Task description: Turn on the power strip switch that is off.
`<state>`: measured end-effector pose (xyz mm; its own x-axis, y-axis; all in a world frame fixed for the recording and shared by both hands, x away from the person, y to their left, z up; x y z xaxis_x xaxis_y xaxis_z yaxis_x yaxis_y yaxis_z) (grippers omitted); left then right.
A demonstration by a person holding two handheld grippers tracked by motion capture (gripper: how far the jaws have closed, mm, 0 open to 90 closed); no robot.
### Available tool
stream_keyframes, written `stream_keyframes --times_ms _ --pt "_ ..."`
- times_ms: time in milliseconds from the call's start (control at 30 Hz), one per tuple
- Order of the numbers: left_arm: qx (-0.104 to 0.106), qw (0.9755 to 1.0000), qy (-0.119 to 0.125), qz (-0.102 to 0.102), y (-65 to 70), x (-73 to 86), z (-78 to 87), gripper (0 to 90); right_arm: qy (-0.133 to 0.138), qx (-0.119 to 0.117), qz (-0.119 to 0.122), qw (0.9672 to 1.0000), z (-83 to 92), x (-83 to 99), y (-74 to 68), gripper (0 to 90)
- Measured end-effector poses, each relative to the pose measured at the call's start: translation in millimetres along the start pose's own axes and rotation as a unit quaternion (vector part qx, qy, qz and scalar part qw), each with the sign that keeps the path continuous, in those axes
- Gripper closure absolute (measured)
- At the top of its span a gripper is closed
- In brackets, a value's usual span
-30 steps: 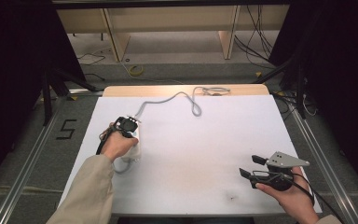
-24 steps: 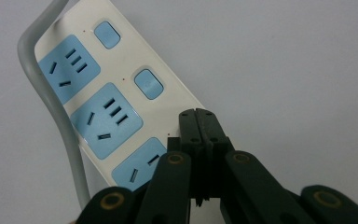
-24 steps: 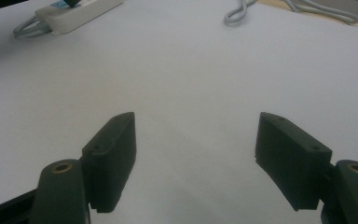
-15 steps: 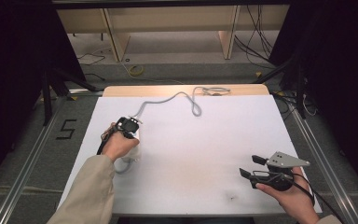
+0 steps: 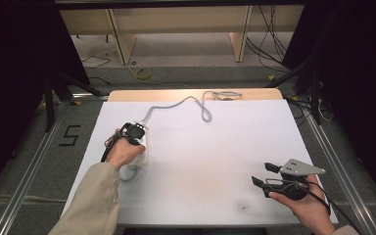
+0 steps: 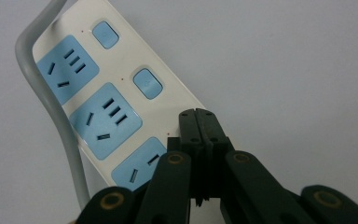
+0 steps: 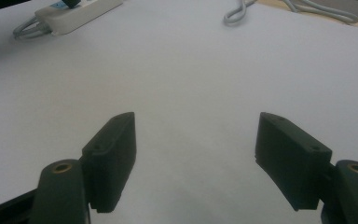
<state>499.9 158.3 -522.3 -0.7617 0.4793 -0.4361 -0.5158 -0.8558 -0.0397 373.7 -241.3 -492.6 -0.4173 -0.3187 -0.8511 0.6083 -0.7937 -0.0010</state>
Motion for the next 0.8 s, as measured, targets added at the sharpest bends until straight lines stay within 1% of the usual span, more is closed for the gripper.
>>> stream_keyframes --times_ms 800 --pt "0.000 0.9999 0.007 -0.008 -0.4 -0.2 0.1 90.0 0.002 0.001 -0.001 1.0000 0.6 -0.8 0.0 29.7"
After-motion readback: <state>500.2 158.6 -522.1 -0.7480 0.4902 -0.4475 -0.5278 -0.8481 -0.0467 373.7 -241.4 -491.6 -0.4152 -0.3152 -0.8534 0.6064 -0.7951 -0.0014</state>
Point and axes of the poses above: each handheld gripper's, and its own axes: z roughly backward along the jaws, x roughly out of its underside, y roughly to its right, the point moved 9 cm from there along -z, roughly forward along the jaws, and after that the axes turned 4 degrees about x, right-handed, at the moved point
